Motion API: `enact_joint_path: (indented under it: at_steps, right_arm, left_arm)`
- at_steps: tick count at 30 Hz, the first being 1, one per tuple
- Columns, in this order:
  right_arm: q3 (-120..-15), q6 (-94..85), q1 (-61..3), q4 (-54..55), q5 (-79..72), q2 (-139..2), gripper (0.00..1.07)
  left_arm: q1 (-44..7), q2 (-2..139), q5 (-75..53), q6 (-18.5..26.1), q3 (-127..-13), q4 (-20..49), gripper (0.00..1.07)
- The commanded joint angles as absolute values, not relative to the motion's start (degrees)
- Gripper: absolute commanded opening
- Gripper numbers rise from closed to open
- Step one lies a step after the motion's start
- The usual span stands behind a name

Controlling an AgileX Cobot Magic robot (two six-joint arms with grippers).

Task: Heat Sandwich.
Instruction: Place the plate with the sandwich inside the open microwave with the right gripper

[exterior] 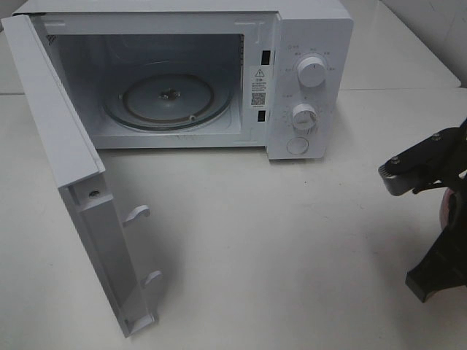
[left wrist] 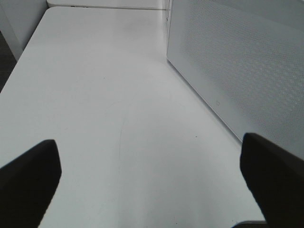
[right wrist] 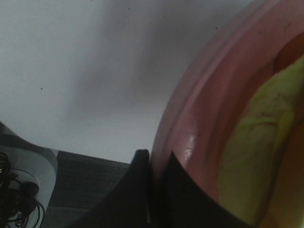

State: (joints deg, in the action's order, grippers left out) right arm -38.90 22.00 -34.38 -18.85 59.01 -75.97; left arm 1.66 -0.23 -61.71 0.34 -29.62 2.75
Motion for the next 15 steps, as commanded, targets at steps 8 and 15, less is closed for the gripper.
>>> enact_joint_path:
  at_steps: [8,15]
  right_arm:
    - [-38.73,26.59,-46.18,-20.51,61.02,-75.46,0.0]
    - [-38.73,26.76,-54.6,-20.97,61.02,-75.46,0.0]
  left_arm:
    - [1.83,-1.38,-61.08,0.0,-29.56,3.04,0.98]
    - [1.83,-1.38,-61.08,0.0,-29.56,3.04,0.98]
